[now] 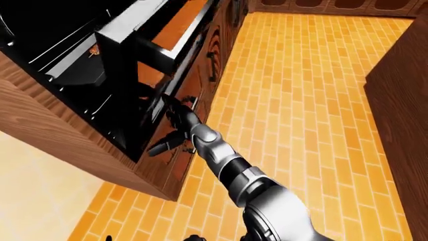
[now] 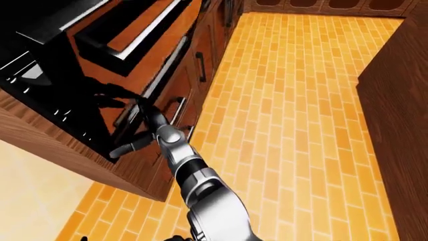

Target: Close the oven door.

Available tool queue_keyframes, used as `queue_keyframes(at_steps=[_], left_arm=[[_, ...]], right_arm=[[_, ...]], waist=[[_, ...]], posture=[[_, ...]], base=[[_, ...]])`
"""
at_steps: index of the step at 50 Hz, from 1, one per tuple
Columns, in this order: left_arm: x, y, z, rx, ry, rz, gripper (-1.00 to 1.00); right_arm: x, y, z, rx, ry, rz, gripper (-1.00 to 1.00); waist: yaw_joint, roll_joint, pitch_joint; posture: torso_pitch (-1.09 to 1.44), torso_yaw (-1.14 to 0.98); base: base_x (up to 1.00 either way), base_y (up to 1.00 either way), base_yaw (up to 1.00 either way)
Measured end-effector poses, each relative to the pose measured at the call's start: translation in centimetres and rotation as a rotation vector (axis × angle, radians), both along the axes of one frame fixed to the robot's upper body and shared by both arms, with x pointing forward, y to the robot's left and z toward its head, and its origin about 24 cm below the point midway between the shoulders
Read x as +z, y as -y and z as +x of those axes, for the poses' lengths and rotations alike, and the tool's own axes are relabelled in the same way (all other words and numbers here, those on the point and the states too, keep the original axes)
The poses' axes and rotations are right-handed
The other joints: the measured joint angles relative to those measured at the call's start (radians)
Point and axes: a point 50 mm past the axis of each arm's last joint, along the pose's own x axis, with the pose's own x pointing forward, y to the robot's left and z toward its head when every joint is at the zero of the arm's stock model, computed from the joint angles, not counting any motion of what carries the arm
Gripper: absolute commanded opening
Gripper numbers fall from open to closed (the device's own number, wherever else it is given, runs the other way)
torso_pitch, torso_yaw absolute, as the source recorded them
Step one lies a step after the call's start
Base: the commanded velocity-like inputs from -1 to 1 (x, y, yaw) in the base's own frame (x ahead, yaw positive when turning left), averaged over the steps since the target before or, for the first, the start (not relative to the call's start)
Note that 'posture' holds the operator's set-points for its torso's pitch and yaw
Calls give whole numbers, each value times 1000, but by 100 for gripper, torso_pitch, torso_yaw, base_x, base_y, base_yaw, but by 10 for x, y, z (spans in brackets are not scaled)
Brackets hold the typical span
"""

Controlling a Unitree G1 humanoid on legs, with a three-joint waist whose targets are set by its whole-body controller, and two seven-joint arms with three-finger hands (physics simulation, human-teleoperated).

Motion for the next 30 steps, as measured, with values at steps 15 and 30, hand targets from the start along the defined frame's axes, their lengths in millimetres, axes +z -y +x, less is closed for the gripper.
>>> queue_keyframes(at_steps=[15, 30], left_arm=[[2, -3, 7, 9, 21, -14, 100], [1, -3, 2, 30, 20, -36, 100]], right_arm=[[6, -58, -37, 121, 34, -74, 100], [9, -97, -74, 212, 65, -116, 100]], waist=[[-3, 11, 0], [3, 23, -2]], posture=[[28, 0], [28, 0]], base=[[0, 0, 0], [0, 0, 0]])
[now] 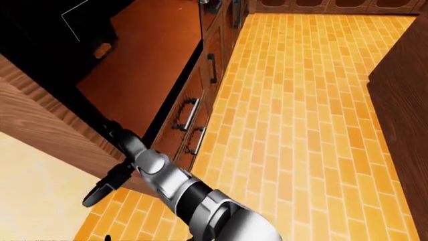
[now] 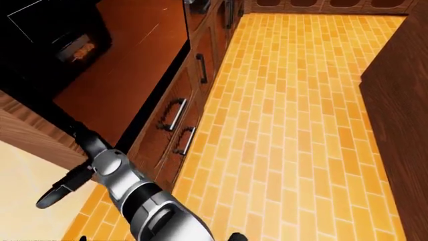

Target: Close the oven door.

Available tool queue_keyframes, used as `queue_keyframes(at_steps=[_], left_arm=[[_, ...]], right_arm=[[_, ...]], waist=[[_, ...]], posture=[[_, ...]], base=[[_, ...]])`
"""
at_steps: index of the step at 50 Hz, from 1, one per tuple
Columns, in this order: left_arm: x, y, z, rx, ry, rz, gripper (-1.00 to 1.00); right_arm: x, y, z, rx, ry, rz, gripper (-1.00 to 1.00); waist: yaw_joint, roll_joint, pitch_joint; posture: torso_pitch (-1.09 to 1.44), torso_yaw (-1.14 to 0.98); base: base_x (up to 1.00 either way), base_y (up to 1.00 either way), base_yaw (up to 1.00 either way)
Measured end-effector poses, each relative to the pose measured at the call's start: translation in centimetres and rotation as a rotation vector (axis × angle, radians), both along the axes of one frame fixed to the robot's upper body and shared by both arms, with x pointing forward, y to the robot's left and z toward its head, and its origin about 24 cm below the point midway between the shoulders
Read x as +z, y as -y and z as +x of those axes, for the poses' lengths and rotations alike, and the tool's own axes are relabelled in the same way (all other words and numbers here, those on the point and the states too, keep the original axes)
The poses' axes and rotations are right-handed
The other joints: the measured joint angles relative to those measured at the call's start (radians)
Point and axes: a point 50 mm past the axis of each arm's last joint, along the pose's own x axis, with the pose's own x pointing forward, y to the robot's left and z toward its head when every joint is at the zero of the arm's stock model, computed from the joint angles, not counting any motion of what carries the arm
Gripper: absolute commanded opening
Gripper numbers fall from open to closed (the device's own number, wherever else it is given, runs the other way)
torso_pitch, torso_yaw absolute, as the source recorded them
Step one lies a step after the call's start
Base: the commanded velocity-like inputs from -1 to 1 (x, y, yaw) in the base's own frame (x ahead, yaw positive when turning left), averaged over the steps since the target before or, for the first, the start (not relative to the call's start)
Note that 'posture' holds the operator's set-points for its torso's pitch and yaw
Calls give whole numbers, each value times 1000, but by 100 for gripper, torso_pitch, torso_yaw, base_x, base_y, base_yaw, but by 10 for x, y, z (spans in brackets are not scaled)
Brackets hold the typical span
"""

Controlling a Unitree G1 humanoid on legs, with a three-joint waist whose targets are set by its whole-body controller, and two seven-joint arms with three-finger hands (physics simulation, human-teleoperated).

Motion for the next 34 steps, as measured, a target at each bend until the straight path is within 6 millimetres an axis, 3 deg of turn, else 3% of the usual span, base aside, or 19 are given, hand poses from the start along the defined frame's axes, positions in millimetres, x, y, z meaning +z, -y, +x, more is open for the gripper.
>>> queue_keyframes(at_steps=[6, 14, 34], left_arm=[[1, -1, 5, 2, 7, -8, 100], [0, 0, 3, 5, -2, -15, 100], [-1, 2, 1, -1, -5, -18, 100]], right_arm=[[-1, -17, -20, 60, 22, -24, 100], [0, -24, -29, 46, 34, -50, 100], [7, -26, -28, 84, 49, -46, 100]], waist=[[2, 8, -3], [-4, 15, -5], [6, 17, -4]], posture=[[28, 0], [28, 0], [28, 0]], base=[[0, 0, 0], [0, 0, 0], [0, 0, 0]])
